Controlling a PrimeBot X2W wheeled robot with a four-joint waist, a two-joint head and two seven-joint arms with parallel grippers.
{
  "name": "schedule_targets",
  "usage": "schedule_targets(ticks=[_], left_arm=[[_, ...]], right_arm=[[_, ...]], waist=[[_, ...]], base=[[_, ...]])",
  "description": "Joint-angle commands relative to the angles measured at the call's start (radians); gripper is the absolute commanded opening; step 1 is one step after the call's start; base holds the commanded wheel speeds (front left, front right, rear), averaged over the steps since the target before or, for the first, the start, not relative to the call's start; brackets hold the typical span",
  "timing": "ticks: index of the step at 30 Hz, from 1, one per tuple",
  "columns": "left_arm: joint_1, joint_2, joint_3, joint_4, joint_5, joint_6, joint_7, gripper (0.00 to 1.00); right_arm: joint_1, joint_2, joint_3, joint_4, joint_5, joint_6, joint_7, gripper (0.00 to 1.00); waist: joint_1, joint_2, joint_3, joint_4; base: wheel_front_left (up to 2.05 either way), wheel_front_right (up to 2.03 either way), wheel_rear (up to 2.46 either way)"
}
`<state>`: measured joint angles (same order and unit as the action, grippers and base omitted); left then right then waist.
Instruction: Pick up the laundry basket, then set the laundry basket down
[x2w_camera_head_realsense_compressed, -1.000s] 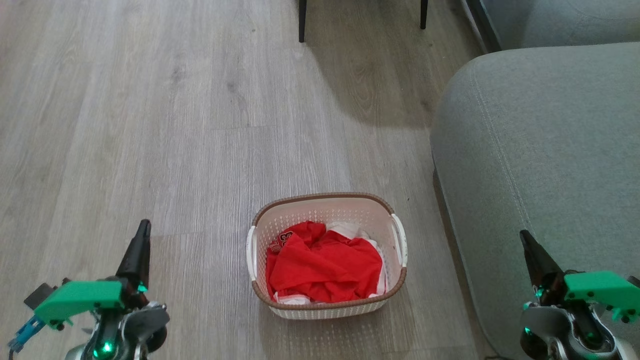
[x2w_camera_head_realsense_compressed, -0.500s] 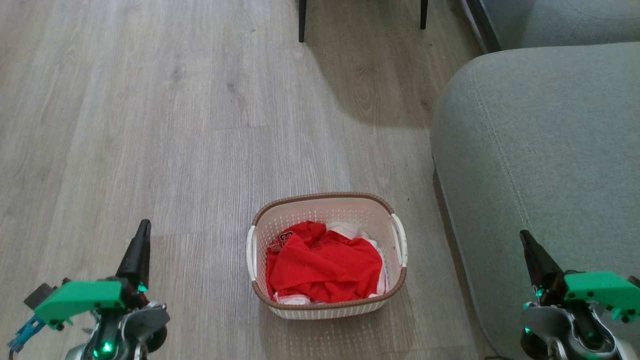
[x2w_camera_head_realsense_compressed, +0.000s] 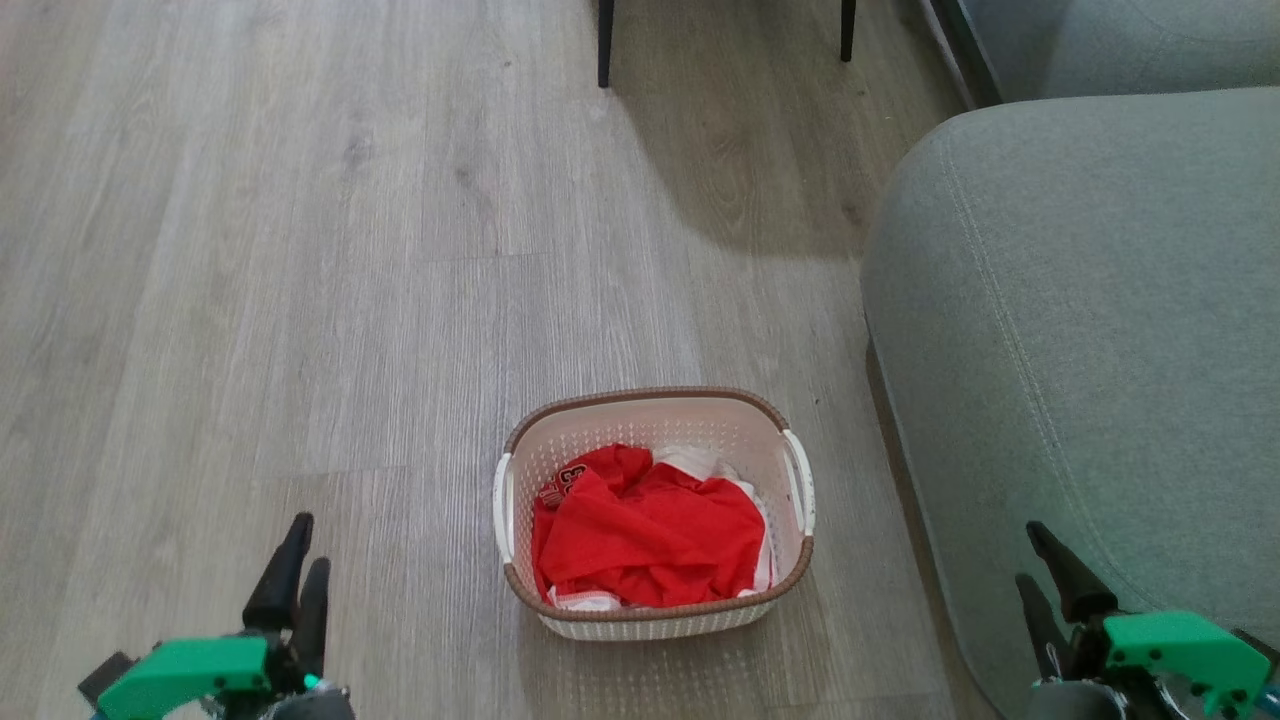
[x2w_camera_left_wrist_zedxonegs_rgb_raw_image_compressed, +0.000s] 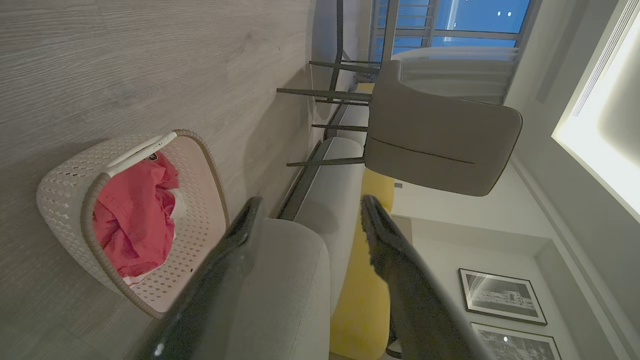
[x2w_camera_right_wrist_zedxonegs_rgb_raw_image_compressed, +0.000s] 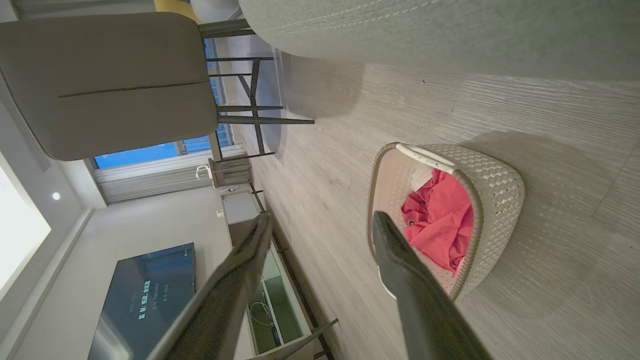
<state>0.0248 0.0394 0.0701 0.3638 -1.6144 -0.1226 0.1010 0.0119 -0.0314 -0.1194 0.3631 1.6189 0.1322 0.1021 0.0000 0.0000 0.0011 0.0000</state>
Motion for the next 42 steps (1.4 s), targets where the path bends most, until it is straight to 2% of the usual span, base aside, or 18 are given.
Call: schedule_targets(ticks=[1, 10, 18, 30, 42], left_arm=[[-0.049, 0.005, -0.007, -0.042, 0.008, 0.0, -0.009, 1.0], [-0.044, 0.006, -0.03, -0.078, 0.066, 0.007, -0.041, 1.0], [-0.043, 0.006, -0.047, -0.111, 0.142, 0.021, -0.065, 1.0], [-0.042, 0.006, -0.078, -0.158, 0.315, 0.052, -0.097, 1.0], [-0.035, 0.007, -0.104, -0.191, 0.537, 0.082, -0.132, 1.0]], right_arm=[[-0.04, -0.003, 0.009, -0.034, -0.006, 0.0, -0.012, 1.0], [-0.039, -0.005, 0.031, -0.051, -0.062, 0.0, -0.044, 1.0], [-0.037, -0.006, 0.048, -0.084, -0.163, 0.0, -0.067, 1.0], [-0.036, -0.007, 0.072, -0.132, -0.338, 0.0, -0.099, 1.0], [-0.032, -0.009, 0.107, -0.172, -0.524, -0.001, -0.134, 1.0]], waist=[[0.0, 0.0, -0.001, 0.0], [0.0, 0.0, -0.01, 0.001], [0.0, 0.0, -0.016, 0.003], [0.0, 0.0, -0.022, 0.006], [0.0, 0.0, -0.026, 0.01]], base=[[0.0, 0.0, 0.0], [0.0, 0.0, 0.0], [0.0, 0.0, 0.0], [0.0, 0.0, 0.0], [0.0, 0.0, 0.0]])
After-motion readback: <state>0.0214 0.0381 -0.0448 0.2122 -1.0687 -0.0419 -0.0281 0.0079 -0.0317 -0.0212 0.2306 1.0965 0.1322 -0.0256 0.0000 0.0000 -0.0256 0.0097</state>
